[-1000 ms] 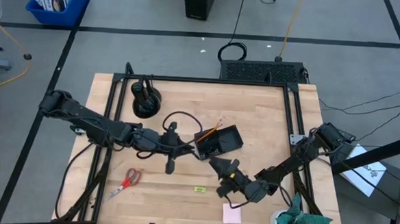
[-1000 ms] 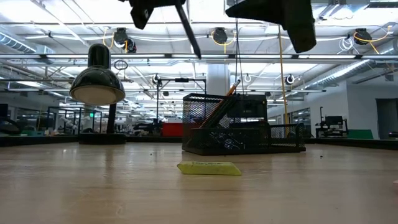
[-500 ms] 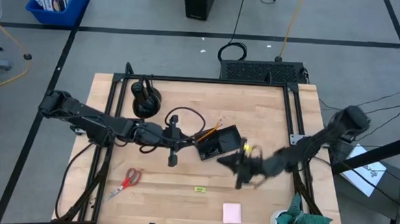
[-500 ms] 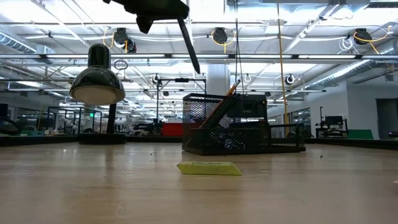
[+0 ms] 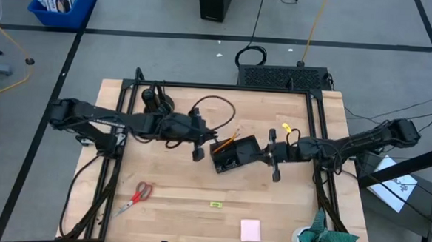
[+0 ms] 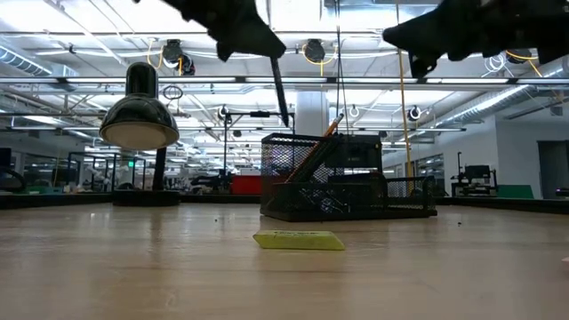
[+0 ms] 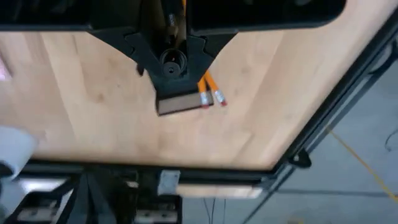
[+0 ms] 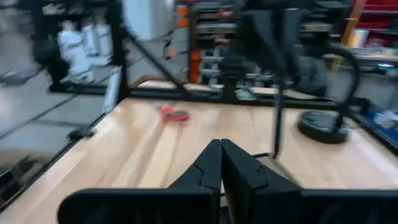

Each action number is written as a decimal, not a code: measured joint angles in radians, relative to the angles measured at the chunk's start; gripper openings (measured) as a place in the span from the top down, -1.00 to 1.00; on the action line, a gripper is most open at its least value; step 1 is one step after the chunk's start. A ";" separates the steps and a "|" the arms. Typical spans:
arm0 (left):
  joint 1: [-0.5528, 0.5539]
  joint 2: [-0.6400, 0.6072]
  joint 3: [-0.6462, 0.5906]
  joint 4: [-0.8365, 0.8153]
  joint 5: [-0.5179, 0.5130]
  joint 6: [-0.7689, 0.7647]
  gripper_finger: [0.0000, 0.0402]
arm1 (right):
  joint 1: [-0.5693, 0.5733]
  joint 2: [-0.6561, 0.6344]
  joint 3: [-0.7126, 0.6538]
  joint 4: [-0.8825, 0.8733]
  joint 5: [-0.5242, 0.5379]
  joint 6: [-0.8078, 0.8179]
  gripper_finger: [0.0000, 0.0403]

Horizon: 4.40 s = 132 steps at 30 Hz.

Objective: Pick and place office supplies into organizer
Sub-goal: Put the black pen into the black desk organizer, then adjust the black desk organizer, then put the yellow eraser into the black desk organizer

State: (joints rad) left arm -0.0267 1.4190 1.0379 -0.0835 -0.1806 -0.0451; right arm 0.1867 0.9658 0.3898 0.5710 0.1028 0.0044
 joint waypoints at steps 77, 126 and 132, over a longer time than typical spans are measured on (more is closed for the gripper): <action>-0.145 0.416 0.194 -0.249 -0.186 -0.262 0.99 | -0.102 -0.041 -0.004 -0.115 -0.104 0.022 0.99; -0.616 0.261 0.100 -0.400 -0.557 -0.476 0.99 | -0.100 -0.040 -0.004 -0.127 -0.104 0.033 1.00; -0.645 0.261 -0.054 -0.327 -0.584 -0.618 0.99 | -0.080 -0.030 -0.004 -0.120 -0.090 0.023 1.00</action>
State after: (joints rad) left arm -0.6713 1.6805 0.9837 -0.4109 -0.7642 -0.6634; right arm 0.1068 0.9354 0.3859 0.4513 0.0125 0.0278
